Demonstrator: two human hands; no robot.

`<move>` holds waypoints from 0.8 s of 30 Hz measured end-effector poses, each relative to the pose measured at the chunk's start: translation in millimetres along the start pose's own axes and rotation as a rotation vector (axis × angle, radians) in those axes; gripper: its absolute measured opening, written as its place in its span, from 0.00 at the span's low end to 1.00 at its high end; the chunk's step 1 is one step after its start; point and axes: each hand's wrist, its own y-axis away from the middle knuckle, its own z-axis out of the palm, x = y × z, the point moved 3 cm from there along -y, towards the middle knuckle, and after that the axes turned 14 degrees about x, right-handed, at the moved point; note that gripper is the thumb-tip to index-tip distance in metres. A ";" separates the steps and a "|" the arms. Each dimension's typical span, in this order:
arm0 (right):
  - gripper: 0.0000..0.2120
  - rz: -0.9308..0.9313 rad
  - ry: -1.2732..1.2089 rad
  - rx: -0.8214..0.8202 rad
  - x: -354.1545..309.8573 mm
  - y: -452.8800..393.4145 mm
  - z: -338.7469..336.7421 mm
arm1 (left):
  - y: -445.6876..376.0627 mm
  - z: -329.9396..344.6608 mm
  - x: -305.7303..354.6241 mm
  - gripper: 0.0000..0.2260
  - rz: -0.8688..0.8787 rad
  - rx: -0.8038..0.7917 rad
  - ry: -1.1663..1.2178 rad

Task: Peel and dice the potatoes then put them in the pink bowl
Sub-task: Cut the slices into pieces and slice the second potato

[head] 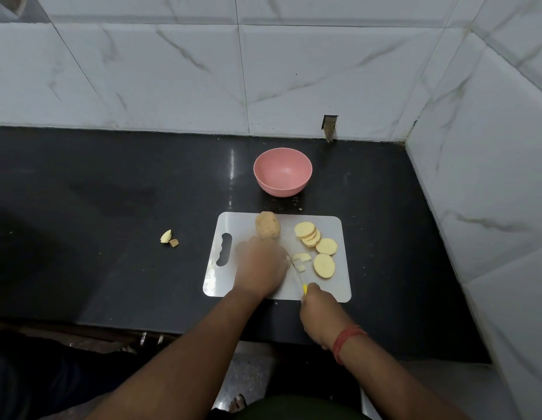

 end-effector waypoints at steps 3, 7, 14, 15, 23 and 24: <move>0.02 0.005 -0.012 0.001 0.3 -2.0 -1.2 | -0.7 0.1 0.0 0.11 -0.020 -0.003 0.000; 0.02 0.011 -0.016 -0.010 1.0 -3.2 -0.4 | -0.9 1.0 -0.6 0.11 -0.017 -0.006 -0.007; 0.03 -0.007 -0.008 -0.020 -0.1 -6.6 1.5 | -2.6 0.6 -0.2 0.11 -0.004 0.003 -0.007; 0.03 -0.008 -0.002 -0.025 -0.1 -7.3 2.0 | -2.9 0.7 -0.2 0.11 -0.001 0.001 -0.009; 0.16 0.027 -0.024 -0.095 2.2 -16.1 2.7 | -3.2 2.5 -0.4 0.09 -0.002 -0.007 0.008; 0.16 0.002 -0.019 -0.093 1.8 -16.7 1.5 | -3.3 2.6 -0.4 0.09 -0.003 -0.008 0.010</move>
